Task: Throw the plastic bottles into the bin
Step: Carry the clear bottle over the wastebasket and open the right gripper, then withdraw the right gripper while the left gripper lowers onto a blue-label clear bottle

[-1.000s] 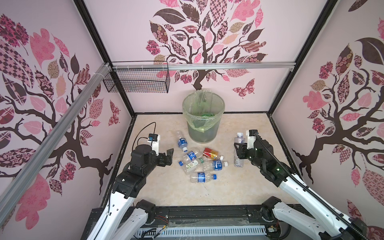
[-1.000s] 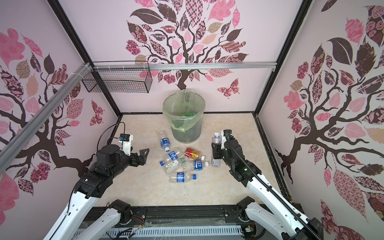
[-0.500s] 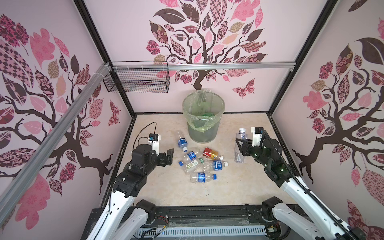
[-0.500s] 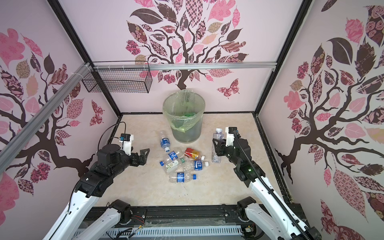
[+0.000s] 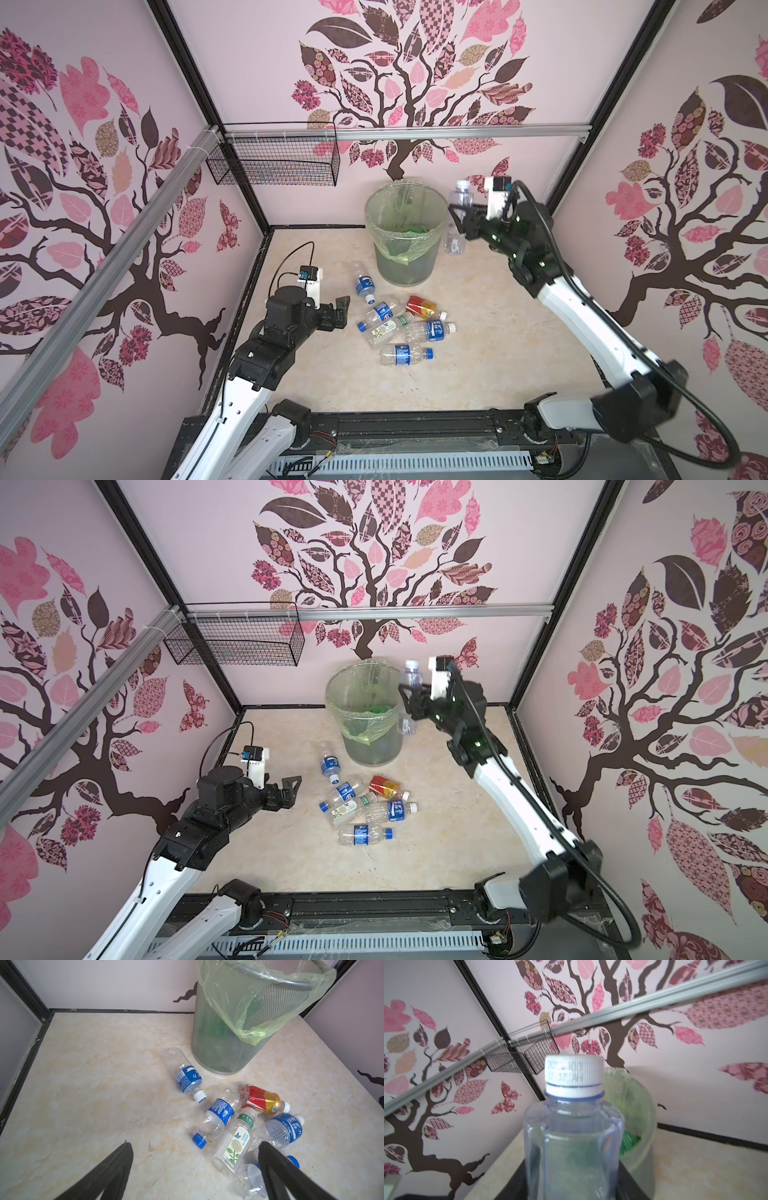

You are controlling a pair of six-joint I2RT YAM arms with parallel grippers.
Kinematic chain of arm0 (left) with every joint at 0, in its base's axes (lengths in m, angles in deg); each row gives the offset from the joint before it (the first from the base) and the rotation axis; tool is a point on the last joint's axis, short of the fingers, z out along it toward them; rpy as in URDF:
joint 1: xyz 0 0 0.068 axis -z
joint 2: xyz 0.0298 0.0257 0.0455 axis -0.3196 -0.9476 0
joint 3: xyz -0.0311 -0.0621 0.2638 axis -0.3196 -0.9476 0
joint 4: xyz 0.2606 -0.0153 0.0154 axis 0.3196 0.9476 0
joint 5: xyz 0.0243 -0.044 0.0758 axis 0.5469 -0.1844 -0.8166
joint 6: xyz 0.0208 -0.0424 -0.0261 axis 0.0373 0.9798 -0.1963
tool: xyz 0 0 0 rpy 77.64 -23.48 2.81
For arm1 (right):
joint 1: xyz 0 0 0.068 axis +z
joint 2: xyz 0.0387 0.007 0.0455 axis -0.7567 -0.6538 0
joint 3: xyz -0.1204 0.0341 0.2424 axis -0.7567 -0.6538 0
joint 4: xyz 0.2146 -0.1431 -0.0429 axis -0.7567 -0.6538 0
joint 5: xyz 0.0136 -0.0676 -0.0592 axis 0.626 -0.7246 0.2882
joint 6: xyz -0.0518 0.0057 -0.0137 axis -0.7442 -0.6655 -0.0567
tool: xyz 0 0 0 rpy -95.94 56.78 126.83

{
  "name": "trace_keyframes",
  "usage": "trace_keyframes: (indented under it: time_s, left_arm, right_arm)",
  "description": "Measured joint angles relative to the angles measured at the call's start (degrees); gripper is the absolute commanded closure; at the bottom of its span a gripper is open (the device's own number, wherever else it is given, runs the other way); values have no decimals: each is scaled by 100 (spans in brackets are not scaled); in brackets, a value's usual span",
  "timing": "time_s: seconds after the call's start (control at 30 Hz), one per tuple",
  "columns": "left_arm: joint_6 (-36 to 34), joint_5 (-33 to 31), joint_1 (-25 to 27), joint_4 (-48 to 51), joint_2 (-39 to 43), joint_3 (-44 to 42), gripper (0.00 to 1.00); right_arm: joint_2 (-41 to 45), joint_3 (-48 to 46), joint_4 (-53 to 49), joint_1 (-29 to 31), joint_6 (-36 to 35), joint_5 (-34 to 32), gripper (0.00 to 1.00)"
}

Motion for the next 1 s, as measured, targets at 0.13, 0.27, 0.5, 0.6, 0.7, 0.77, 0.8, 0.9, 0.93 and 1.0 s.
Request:
trace_keyframes:
  time_s: [0.13, 0.27, 0.5, 0.6, 0.7, 0.77, 0.8, 0.9, 0.93, 1.0]
  left_arm:
    - [138, 170, 0, -184, -295, 4, 2]
    - [175, 343, 0, -177, -573, 9, 2]
    - [197, 590, 0, -184, -804, 11, 2]
    - [229, 752, 4, -181, -1099, 11, 2]
    - [284, 824, 68, -181, -1434, 11, 3]
    - [306, 815, 188, -184, -1622, 11, 3]
    - [319, 798, 293, -188, -1742, 11, 3]
    - [317, 682, 647, -212, -2162, 50, 4]
    - [317, 656, 750, -225, -2332, 83, 6]
    - [315, 640, 876, -297, -2673, 149, 6]
  right_arm:
    - [-1543, 2052, -345, 0, -46, 278, 9]
    - [-1626, 1657, -483, -2, -72, 365, 5]
    - [-387, -101, -820, -2, -339, 160, 3]
    - [588, -662, -911, -2, -542, -66, 0]
    - [1687, -1279, -920, -2, -706, -372, 0]
    - [2310, -1725, -876, 0, -756, -551, 1]
    - [2608, -2004, -870, 0, -776, -654, 0]
    - [3134, -2734, -896, -2, -756, -951, 0]
    - [3215, -3001, -920, -2, -710, -1067, 0]
    - [3279, -3473, -979, -2, -595, -1261, 1]
